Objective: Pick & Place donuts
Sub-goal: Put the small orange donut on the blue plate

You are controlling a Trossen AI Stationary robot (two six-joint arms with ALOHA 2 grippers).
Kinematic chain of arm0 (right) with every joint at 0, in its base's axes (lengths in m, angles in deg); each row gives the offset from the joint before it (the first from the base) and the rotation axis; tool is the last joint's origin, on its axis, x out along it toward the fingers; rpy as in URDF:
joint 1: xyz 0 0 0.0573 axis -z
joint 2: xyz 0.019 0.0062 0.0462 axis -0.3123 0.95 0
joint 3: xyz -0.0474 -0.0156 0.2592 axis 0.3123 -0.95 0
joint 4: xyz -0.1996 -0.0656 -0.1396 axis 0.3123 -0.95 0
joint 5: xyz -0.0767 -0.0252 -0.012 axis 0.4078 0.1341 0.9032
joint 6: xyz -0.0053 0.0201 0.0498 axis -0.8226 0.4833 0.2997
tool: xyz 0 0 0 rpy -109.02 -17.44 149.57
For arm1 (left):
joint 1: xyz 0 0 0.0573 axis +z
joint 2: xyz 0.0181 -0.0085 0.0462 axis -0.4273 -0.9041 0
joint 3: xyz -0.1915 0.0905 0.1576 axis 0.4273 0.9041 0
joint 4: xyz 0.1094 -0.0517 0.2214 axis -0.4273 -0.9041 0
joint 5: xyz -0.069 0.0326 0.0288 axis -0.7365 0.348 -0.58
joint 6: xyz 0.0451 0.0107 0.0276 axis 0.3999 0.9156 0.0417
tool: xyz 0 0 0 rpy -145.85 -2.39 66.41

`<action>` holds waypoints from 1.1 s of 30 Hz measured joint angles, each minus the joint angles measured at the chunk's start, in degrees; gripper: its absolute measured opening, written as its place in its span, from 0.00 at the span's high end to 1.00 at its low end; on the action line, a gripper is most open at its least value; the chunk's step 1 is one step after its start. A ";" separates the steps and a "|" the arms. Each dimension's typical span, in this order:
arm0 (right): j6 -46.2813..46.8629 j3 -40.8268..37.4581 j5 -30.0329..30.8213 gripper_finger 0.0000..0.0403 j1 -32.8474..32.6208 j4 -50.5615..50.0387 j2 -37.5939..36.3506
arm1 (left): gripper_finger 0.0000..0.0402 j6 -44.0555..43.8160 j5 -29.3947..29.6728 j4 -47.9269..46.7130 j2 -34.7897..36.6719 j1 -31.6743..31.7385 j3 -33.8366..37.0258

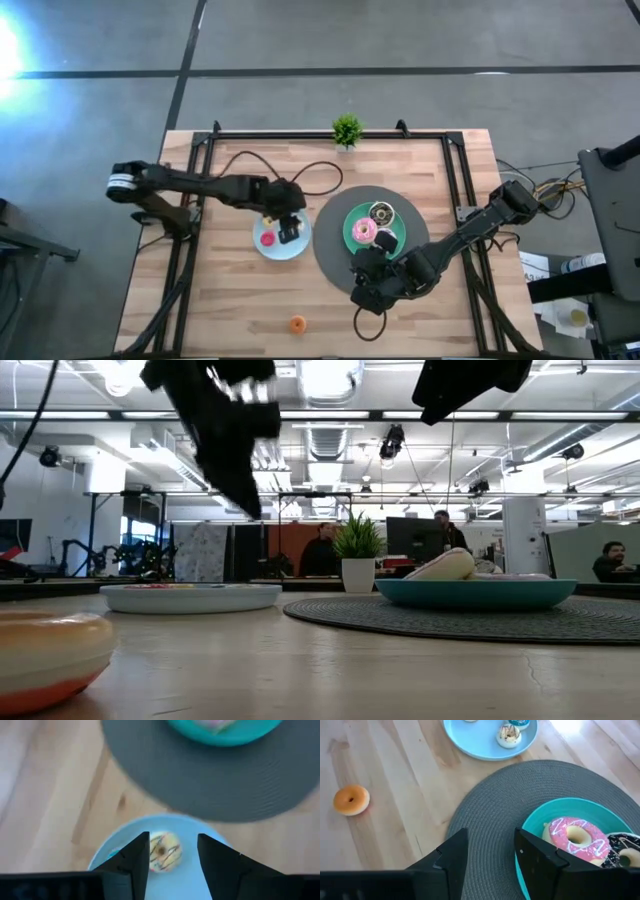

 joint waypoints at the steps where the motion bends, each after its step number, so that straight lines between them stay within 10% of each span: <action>1: 0.01 0.00 -0.48 0.63 -0.01 -0.01 0.00 | 0.65 0.50 -0.01 0.16 1.46 -0.81 -0.25; 10: 1.46 -0.02 -3.16 0.63 0.00 0.01 0.00 | 0.65 3.52 0.09 0.82 7.56 -18.27 0.18; 18: 1.46 -1.00 -3.35 0.63 0.15 0.17 0.00 | 0.65 5.67 13.99 2.02 -0.88 -36.58 -0.21; 33: 1.30 -3.28 -7.79 0.63 -0.03 0.66 -0.11 | 0.65 7.04 7.40 19.57 -18.58 -43.85 -6.35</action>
